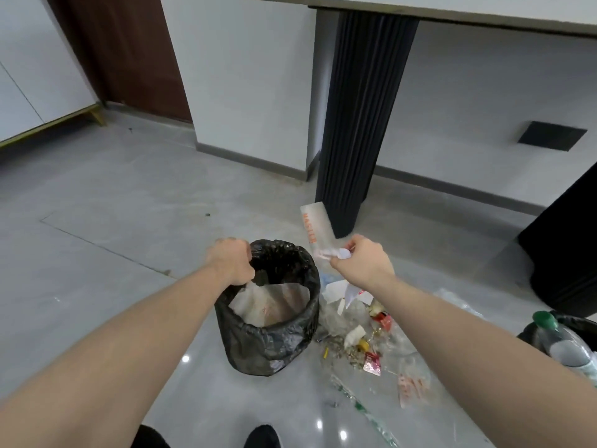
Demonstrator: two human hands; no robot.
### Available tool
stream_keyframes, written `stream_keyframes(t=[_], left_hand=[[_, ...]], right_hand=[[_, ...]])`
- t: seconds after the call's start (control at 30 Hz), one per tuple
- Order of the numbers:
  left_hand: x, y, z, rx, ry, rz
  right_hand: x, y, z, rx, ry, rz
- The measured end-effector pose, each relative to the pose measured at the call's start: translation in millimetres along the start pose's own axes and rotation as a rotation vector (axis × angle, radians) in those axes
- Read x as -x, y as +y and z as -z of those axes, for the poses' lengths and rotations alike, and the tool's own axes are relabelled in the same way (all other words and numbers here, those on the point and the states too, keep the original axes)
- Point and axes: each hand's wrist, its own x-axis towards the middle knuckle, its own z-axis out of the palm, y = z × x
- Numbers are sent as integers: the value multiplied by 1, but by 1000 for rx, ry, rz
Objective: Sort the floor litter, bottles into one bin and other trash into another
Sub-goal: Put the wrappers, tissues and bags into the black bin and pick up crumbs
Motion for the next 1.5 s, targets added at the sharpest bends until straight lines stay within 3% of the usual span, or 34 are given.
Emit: stream_keyframes(t=[0.23,0.43,0.57,0.7,1.03,1.27,1.5], left_hand=[[1,-29,-13,-74,-5,81],[-1,-43,-16,-60,-54,111],[-1,-40,-16,-64,-71,80],[-1,-14,-21,-49,-66,-31],[5,139,-54,-151,-124,-502],[-19,200,-137,-147,-216,-422],[-70,219,-184,-99,-127,-276]], right_hand=[[-18,-60,-50,188,-97,36],[-13,-59,-105,41,-355,114],[-5,-25,-89,78,-264,179],[18,48,-57,70,-160,128],[64,243,-8,214,-157,-324],[38,295,-27,75,-85,-363],[0,310,-52,-88,106,-562]])
